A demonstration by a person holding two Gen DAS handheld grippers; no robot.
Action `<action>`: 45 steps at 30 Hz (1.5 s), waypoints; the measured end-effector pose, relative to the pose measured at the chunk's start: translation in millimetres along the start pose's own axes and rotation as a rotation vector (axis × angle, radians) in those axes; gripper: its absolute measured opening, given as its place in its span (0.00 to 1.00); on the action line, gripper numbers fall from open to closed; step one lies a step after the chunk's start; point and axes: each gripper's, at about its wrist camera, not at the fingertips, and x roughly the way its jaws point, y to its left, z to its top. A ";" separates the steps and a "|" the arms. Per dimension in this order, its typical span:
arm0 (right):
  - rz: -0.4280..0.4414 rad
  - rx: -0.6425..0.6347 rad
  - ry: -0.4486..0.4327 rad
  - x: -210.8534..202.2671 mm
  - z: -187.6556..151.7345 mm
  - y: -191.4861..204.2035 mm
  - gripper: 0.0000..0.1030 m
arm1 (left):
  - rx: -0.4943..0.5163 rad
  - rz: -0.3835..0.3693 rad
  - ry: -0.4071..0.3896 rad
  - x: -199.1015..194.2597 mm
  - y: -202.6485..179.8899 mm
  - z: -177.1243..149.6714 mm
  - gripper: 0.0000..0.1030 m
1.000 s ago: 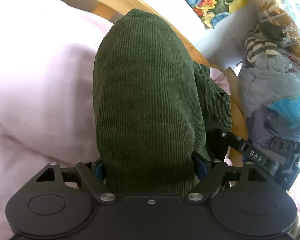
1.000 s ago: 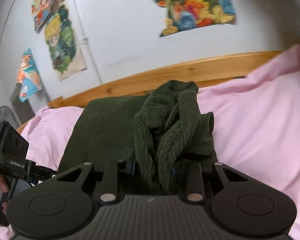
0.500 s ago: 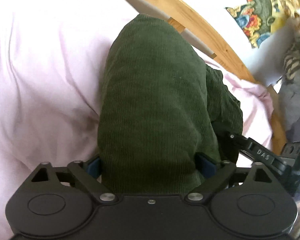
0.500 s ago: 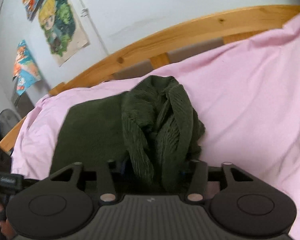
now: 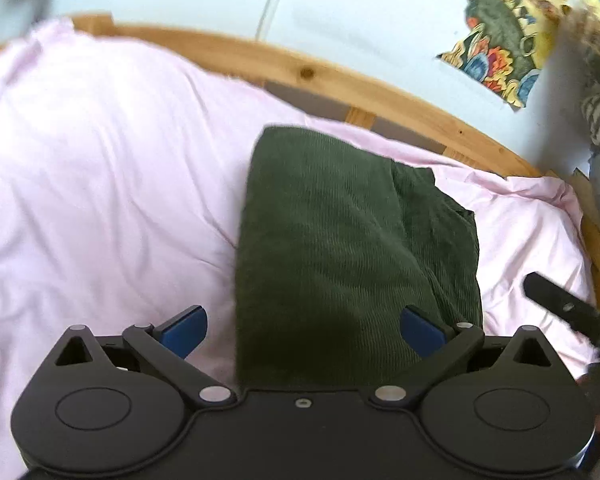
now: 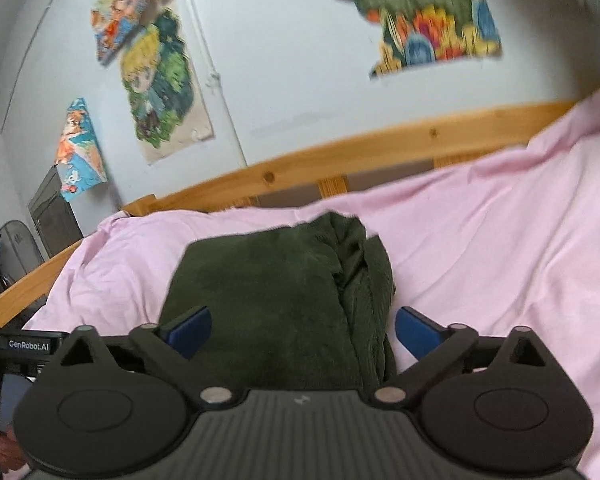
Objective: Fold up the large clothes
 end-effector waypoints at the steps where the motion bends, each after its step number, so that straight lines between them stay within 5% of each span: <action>1: -0.005 -0.007 -0.012 -10.1 0.0 5.1 1.00 | 0.012 0.016 -0.018 -9.6 -1.5 -3.9 0.99; 6: -0.063 -0.026 -0.033 -57.7 -12.0 32.6 1.00 | 0.043 0.100 -0.100 -60.7 -3.3 -35.6 0.99; 22: -0.071 -0.232 0.019 -156.0 -65.5 103.4 1.00 | 0.119 0.158 -0.129 -165.0 9.5 -120.6 0.99; 45: -0.006 -0.264 0.076 -147.4 -72.8 117.0 1.00 | 0.078 0.173 -0.120 -167.2 13.8 -122.3 0.99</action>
